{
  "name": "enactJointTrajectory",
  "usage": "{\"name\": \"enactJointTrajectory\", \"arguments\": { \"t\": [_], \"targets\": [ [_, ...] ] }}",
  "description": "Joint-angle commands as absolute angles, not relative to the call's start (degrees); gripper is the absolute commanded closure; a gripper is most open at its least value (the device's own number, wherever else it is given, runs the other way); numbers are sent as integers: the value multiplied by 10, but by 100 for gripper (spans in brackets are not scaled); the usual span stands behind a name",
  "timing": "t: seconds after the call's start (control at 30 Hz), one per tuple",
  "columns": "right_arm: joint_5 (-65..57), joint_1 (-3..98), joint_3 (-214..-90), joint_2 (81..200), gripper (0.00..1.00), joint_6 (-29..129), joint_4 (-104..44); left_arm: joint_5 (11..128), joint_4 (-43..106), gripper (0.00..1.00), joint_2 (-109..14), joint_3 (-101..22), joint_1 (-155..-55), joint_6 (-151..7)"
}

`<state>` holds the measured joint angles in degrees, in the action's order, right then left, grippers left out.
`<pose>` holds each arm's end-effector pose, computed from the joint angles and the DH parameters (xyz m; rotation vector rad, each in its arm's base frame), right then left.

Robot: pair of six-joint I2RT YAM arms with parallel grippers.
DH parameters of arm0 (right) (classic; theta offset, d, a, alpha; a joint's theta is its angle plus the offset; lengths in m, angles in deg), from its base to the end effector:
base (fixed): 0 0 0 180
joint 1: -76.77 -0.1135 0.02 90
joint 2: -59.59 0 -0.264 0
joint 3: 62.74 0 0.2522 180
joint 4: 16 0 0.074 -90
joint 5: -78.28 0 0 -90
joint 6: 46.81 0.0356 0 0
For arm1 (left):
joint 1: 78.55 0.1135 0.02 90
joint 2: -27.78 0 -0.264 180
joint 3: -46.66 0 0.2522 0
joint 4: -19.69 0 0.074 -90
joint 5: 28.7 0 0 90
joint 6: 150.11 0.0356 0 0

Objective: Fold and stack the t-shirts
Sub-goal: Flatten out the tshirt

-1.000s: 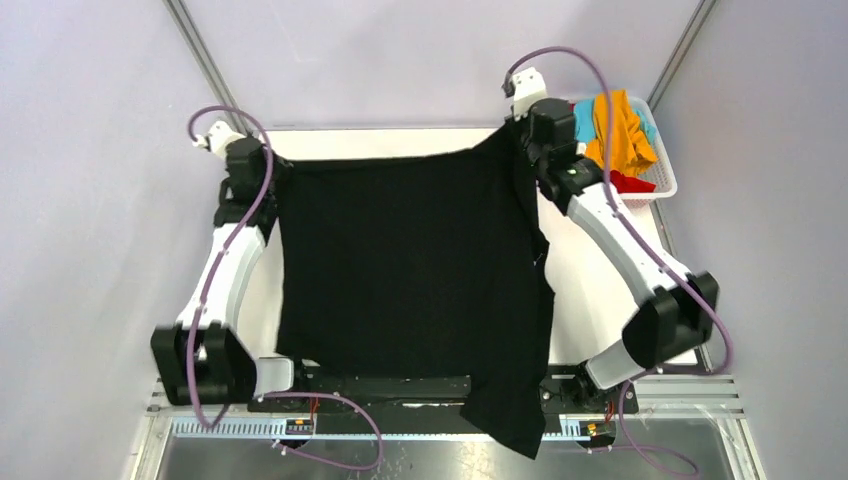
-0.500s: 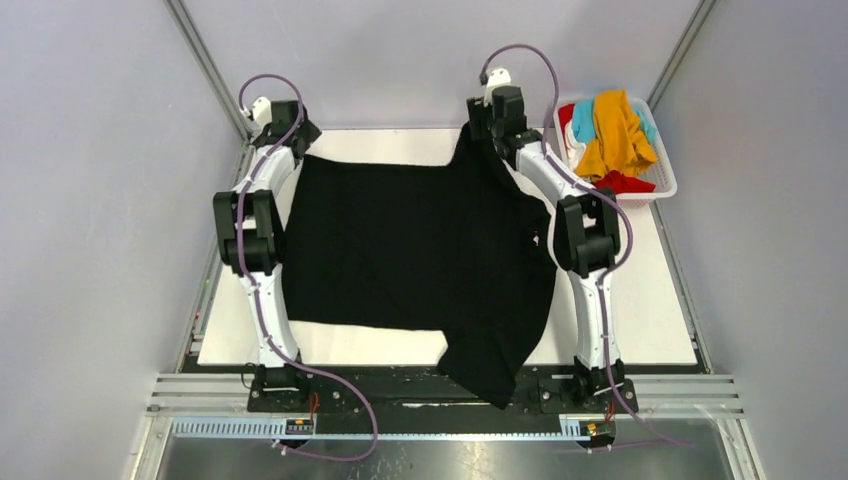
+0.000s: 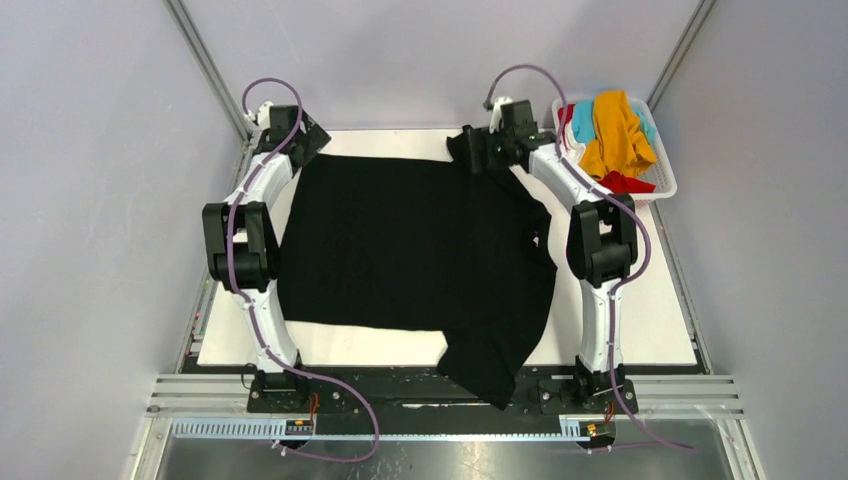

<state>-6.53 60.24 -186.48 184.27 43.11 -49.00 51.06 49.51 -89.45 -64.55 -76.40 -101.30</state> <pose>0.4911 0.1491 0.2654 -0.3655 2.1413 0.2628 0.4794 0.0243 0.2580 -0.9014 1.9971 -0.1891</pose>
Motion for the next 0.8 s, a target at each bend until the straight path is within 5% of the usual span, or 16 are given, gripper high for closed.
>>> {"name": "enactJointTrajectory", "arguments": {
  "t": [0.0,0.33,0.47,0.77],
  "targets": [
    [-25,582,-1800,1813,2,402,-529,576,468,1,-857,-592,-783,-1008],
    [-112,574,-2155,2017,0,241,-748,617,523,1,-907,-565,-799,-1029],
    [-201,576,-2105,2025,1,97,-634,644,520,1,-917,-544,-793,-1043],
    [-198,582,-2064,2067,1,-55,-550,657,539,1,-933,-543,-770,-1048]
  ]
}}
